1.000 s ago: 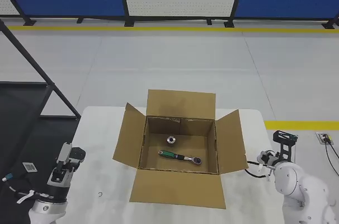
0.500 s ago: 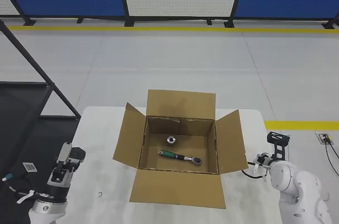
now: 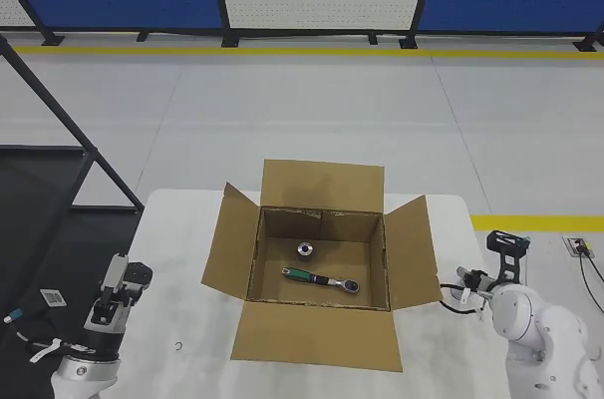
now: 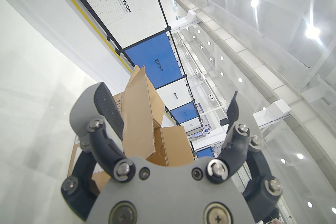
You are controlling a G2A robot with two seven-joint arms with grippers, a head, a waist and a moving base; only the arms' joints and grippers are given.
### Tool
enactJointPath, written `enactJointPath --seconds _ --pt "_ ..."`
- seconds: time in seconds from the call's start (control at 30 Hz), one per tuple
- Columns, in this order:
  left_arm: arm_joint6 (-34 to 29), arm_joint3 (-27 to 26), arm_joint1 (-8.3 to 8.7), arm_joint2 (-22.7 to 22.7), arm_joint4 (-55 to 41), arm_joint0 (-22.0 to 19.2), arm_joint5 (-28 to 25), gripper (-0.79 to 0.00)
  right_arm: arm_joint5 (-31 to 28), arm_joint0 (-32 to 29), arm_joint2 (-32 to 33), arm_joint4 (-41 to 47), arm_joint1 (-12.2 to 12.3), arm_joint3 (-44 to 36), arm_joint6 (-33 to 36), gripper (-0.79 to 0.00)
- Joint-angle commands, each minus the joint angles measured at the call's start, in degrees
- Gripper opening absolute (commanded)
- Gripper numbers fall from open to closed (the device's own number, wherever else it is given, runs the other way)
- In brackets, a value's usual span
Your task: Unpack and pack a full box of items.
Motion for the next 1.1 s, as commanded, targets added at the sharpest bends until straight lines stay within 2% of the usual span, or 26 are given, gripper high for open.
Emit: enactJointPath --seconds 0.0,0.1,0.27,0.43,0.6,0.73,0.93,1.07 --pt "0.0 0.0 0.0 0.0 0.0 0.0 0.0 0.0 1.22 -0.39 1.24 -0.18 0.09 -2.67 -0.51 0.0" --pt "0.0 0.0 0.0 0.0 0.0 0.0 0.0 0.0 2.5 -1.63 2.96 0.17 0.16 -8.46 -1.53 0.0" --pt "0.0 0.0 0.0 0.0 0.0 0.0 0.0 0.0 2.07 -5.38 4.81 2.15 0.17 -22.6 -3.83 0.0" --pt "0.0 0.0 0.0 0.0 0.0 0.0 0.0 0.0 -1.59 -9.81 4.81 7.6 0.05 -35.64 -8.04 0.0" --pt "0.0 0.0 0.0 0.0 0.0 0.0 0.0 0.0 -10.98 -8.79 -0.07 11.29 0.29 -35.64 -13.02 0.0" --pt "0.0 0.0 0.0 0.0 0.0 0.0 0.0 0.0 -16.07 -6.87 -7.18 10.55 0.47 -35.64 -11.01 0.0" --pt "0.0 0.0 0.0 0.0 0.0 0.0 0.0 0.0 -15.8 -3.15 -20.49 5.16 0.15 -35.43 -3.66 0.0" --pt "0.0 0.0 0.0 0.0 0.0 0.0 0.0 0.0 -14.06 1.31 -27.88 3.28 -0.55 -30.25 -1.62 0.0"
